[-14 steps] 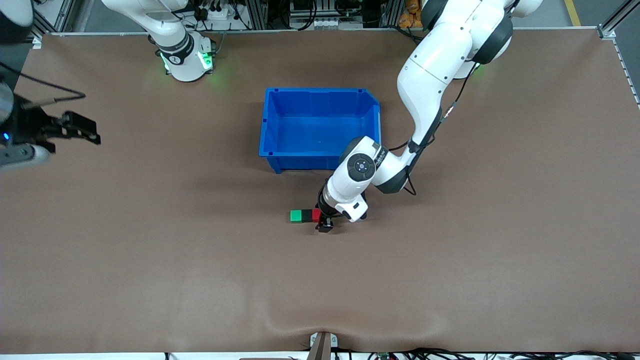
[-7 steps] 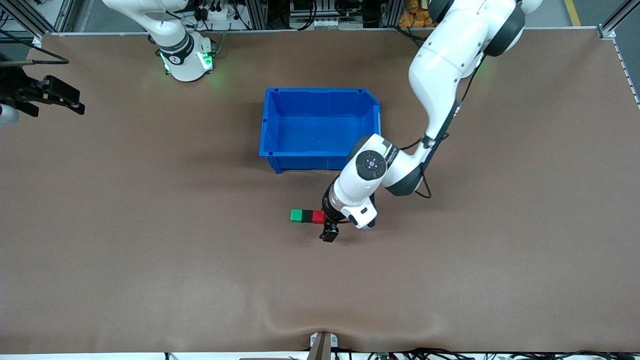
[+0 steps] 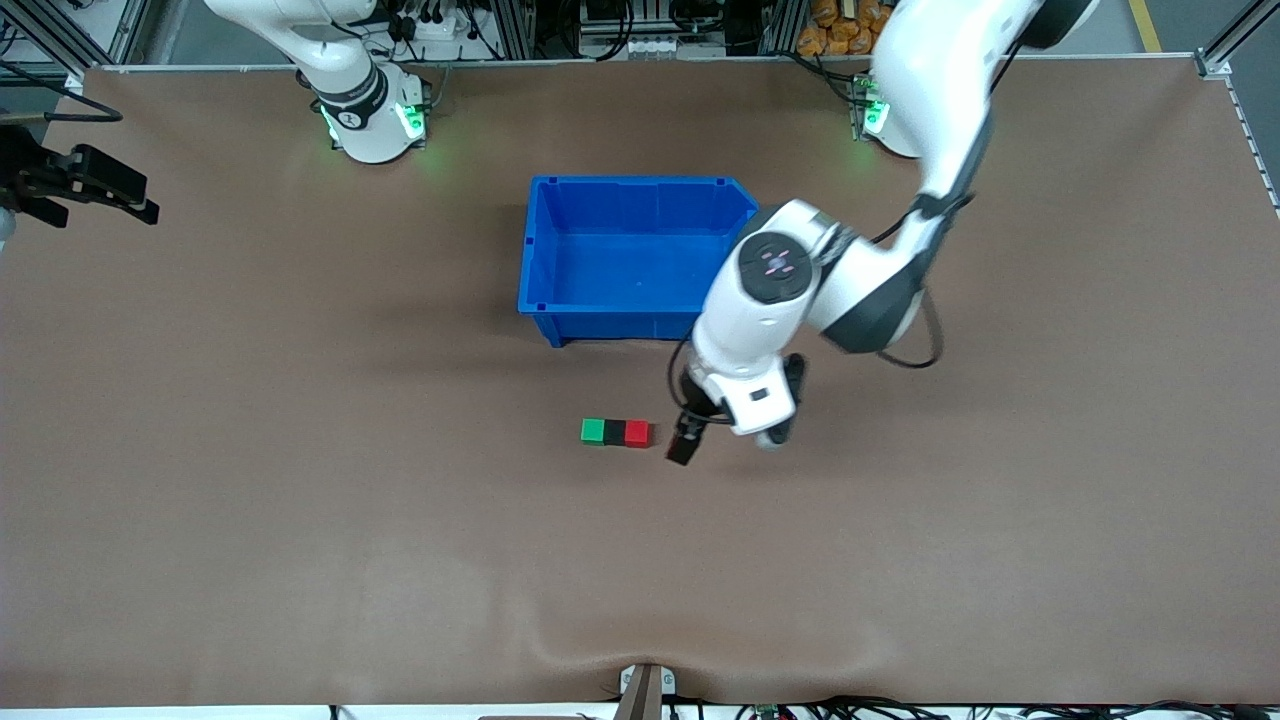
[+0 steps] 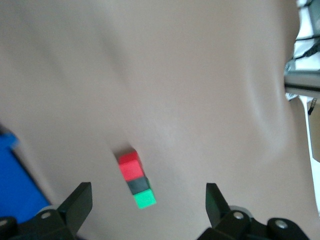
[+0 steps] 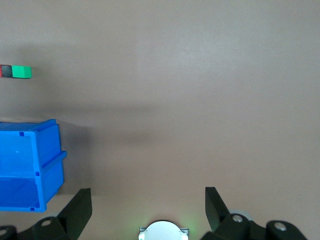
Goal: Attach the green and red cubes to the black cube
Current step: 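Open the left gripper and lift it away from the cubes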
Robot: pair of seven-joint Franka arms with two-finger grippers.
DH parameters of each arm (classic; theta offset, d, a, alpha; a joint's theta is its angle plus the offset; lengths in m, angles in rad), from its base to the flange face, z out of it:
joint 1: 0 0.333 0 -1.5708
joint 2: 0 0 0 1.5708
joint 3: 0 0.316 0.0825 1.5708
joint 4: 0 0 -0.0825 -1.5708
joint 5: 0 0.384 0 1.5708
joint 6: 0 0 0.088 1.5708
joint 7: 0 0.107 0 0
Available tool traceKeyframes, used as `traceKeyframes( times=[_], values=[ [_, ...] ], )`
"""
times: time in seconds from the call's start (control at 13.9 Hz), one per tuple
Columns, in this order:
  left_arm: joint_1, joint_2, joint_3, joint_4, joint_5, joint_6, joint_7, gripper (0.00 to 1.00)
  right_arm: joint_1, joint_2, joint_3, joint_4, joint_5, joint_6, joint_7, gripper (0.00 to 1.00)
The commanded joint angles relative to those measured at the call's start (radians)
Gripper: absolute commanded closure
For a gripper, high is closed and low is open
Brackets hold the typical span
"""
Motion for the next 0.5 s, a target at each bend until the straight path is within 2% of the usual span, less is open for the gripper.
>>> traceKeyframes(
  times=[0.0,0.22,0.43],
  values=[
    [0.064,-0.145,-0.010,-0.069,0.002,-0.144,0.159,0.00,-0.004,-0.015,0.007,-0.002,0.026,0.011,0.023,0.00],
    [0.118,-0.229,-0.010,-0.068,-0.003,-0.326,0.327,0.00,-0.007,-0.001,0.007,-0.016,0.026,0.060,0.031,0.00],
    [0.184,-0.310,-0.010,-0.069,-0.003,-0.481,0.590,0.00,-0.008,0.000,0.007,-0.051,0.024,0.097,0.029,0.00]
  ],
)
